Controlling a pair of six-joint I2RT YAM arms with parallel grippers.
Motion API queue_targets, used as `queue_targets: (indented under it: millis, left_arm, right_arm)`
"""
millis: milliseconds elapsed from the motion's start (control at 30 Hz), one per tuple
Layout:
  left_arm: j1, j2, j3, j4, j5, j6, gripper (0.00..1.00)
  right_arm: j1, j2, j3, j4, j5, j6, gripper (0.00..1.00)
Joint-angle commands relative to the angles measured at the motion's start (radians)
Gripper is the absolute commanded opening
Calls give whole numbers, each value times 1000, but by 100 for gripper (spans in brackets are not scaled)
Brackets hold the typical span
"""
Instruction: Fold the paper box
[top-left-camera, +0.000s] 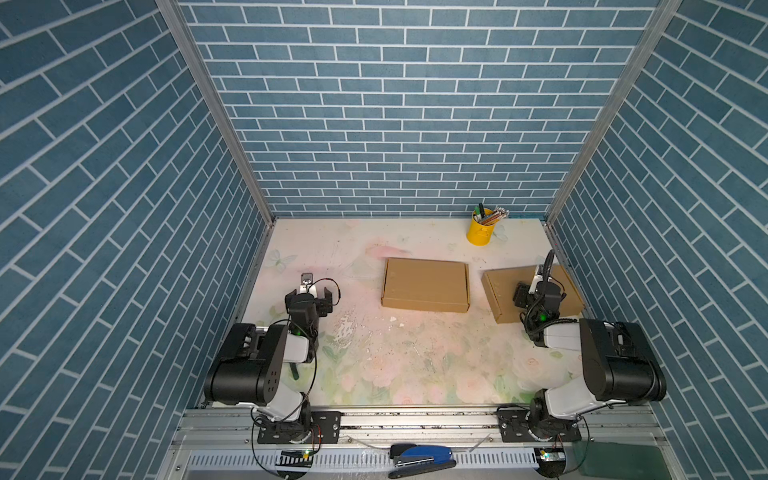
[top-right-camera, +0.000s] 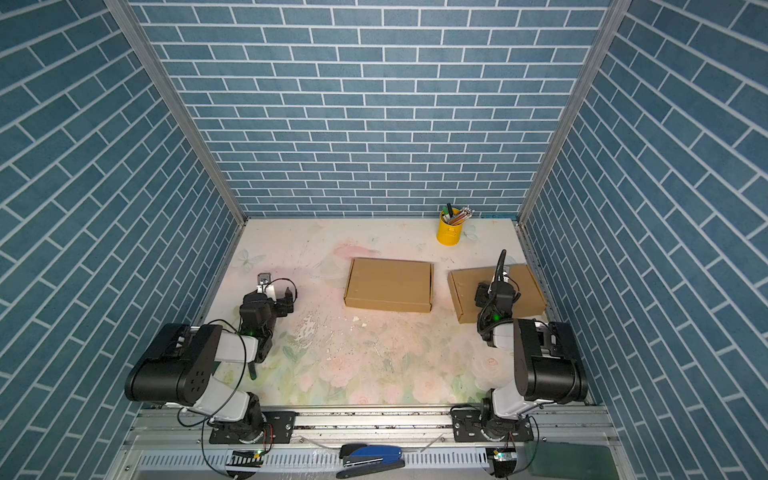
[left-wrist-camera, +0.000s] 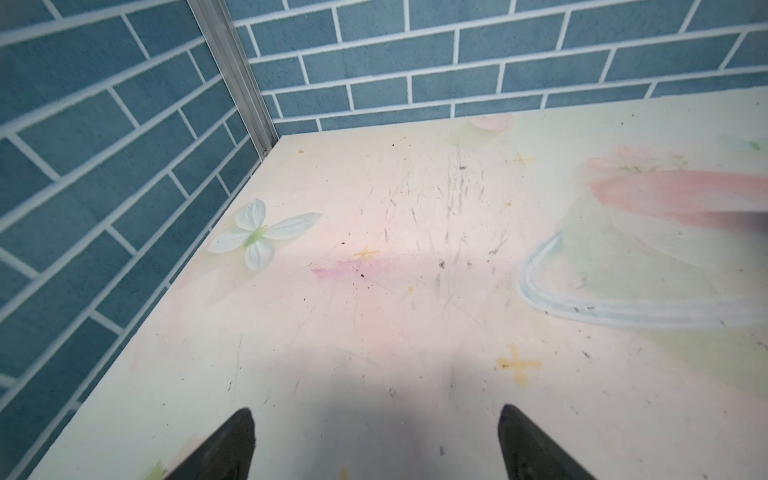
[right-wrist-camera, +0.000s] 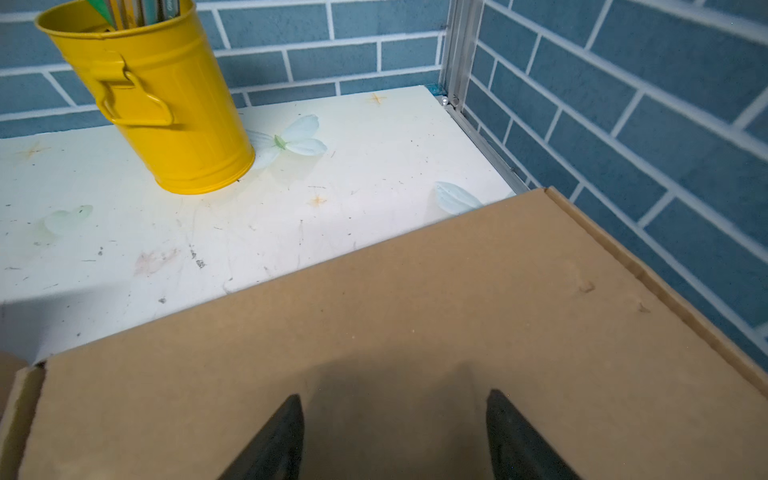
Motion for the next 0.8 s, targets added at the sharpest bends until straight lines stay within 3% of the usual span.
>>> queue_targets:
  millis: [0, 200, 333, 467, 500, 533, 767]
  left_arm:
    - [18, -1, 53, -17, -5, -27, 100]
    - [17, -1, 10, 66, 8, -22, 100]
    - [8, -4, 43, -2, 4, -13, 100]
    - [6, -1, 75, -57, 30, 2, 100]
    - [5, -2, 79, -66, 29, 1, 100]
    - [6, -1, 77, -63, 31, 1, 99]
    - [7, 0, 81, -72, 31, 3, 100]
  right_arm:
    - [-4, 7, -10, 72, -30, -40, 69]
    - [-5, 4, -12, 79, -30, -37, 70]
    - [-5, 2, -11, 70, -25, -38, 71]
    - [-5, 2, -12, 72, -25, -39, 79]
    - [-5, 2, -12, 75, -25, -39, 92]
    - [-5, 1, -12, 74, -25, -39, 99]
    - [-4, 1, -14, 76, -25, -39, 99]
